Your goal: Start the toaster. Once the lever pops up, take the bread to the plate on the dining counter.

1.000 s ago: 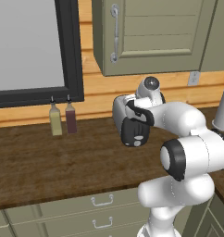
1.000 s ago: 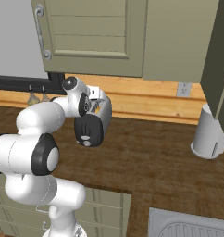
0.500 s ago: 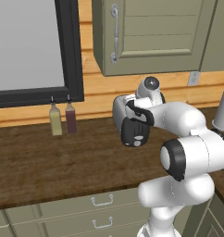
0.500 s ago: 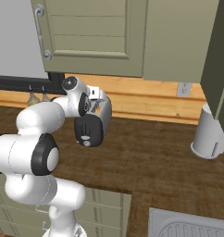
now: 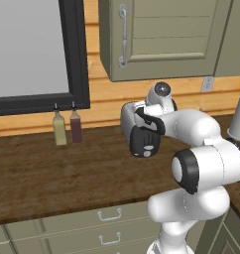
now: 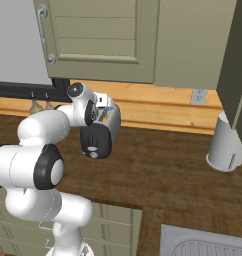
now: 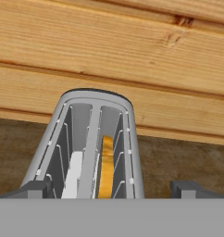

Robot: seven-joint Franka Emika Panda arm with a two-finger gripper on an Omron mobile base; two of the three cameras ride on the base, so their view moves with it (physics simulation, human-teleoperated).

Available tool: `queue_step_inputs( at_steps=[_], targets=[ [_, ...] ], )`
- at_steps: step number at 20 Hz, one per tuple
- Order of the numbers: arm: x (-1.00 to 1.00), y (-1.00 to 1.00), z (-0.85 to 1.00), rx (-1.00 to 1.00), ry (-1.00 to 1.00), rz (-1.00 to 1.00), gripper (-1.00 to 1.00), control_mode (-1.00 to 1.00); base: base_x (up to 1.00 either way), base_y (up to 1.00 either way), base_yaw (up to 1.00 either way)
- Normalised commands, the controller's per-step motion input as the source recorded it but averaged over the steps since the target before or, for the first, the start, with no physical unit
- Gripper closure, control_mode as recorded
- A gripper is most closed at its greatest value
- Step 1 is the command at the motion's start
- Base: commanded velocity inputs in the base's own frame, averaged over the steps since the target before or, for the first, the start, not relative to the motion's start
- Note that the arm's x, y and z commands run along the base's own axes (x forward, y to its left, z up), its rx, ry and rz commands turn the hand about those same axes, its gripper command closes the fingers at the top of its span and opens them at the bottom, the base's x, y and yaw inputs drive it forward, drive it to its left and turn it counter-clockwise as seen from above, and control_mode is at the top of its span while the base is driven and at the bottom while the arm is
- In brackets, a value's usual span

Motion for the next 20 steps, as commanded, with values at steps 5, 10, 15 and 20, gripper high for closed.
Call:
queue_step_inputs(
  at_steps=[5,10,15,20],
  targets=[
    [0.00,0.00,0.00,0.00,0.00,0.00,-1.00,-1.00,0.00,0.00,0.00],
    [0.00,0.00,0.00,0.00,0.00,0.00,-1.00,-1.00,0.00,0.00,0.00],
    [0.00,0.00,0.00,0.00,0.00,0.00,-1.00,-1.00,0.00,0.00,0.00],
    [0.00,0.00,0.00,0.00,0.00,0.00,-1.00,-1.00,0.00,0.00,0.00]
  ],
)
